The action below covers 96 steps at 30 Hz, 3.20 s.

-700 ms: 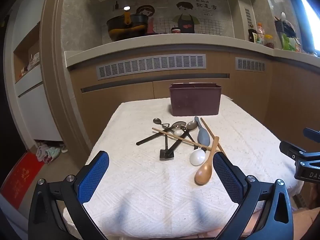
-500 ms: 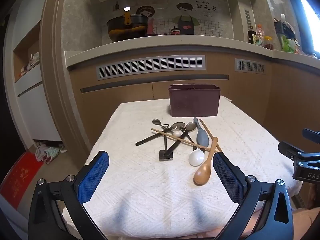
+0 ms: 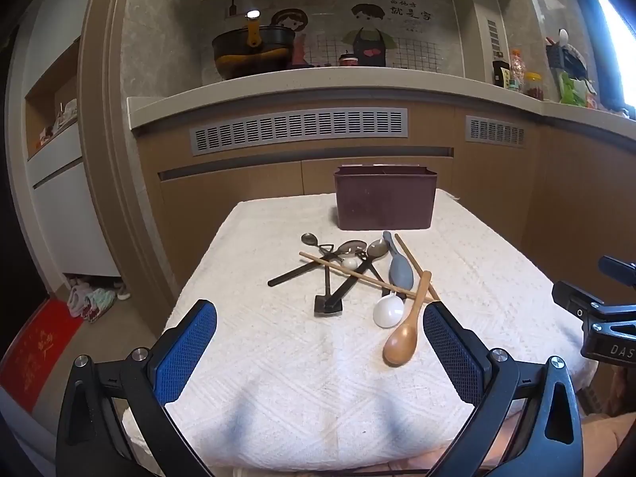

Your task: Organize utensils

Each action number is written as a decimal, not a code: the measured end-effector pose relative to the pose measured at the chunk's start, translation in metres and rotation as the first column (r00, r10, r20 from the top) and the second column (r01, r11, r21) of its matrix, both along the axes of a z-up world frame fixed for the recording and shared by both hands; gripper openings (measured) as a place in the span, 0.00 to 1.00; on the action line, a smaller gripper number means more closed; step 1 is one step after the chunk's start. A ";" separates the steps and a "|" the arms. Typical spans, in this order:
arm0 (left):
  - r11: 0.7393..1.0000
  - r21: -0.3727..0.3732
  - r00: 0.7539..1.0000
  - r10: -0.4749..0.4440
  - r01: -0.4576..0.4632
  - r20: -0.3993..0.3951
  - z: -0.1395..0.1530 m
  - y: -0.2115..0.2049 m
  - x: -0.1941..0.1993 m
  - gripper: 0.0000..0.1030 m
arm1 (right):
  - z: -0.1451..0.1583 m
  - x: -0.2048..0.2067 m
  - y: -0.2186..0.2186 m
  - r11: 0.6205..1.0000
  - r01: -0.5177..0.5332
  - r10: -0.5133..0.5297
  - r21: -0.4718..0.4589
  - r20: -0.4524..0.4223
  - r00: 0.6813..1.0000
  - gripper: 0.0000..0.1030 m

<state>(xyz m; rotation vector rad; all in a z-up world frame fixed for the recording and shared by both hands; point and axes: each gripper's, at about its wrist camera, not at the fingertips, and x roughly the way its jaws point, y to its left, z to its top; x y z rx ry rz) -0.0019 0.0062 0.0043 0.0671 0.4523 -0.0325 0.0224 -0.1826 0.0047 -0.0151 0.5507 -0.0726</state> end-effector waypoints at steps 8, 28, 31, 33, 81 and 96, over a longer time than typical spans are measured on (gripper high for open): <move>1.000 -0.007 1.000 0.008 -0.008 -0.003 -0.005 0.002 0.003 1.00 | 0.000 0.000 -0.002 1.000 0.003 -0.003 0.008 -0.006 1.000 1.00; 1.000 -0.007 1.000 0.020 -0.020 -0.007 -0.006 0.002 0.002 1.00 | -0.003 0.000 -0.003 1.000 0.002 -0.002 0.015 -0.015 1.000 1.00; 1.000 -0.007 1.000 0.020 -0.020 -0.007 -0.006 0.002 0.002 1.00 | -0.003 0.000 -0.003 1.000 0.004 -0.004 0.015 -0.013 1.000 1.00; 1.000 -0.008 1.000 0.020 -0.020 -0.008 -0.006 0.002 0.002 1.00 | -0.004 0.001 -0.004 1.000 0.003 -0.003 0.016 -0.014 1.000 1.00; 1.000 -0.012 0.997 -0.004 0.003 -0.071 -0.009 0.010 0.045 1.00 | 0.002 0.058 -0.017 0.995 -0.066 0.071 0.073 -0.070 0.995 1.00; 1.000 0.004 0.992 0.011 -0.011 -0.122 -0.006 0.064 0.165 1.00 | -0.024 0.184 0.020 0.986 -0.160 0.169 0.055 -0.292 0.941 1.00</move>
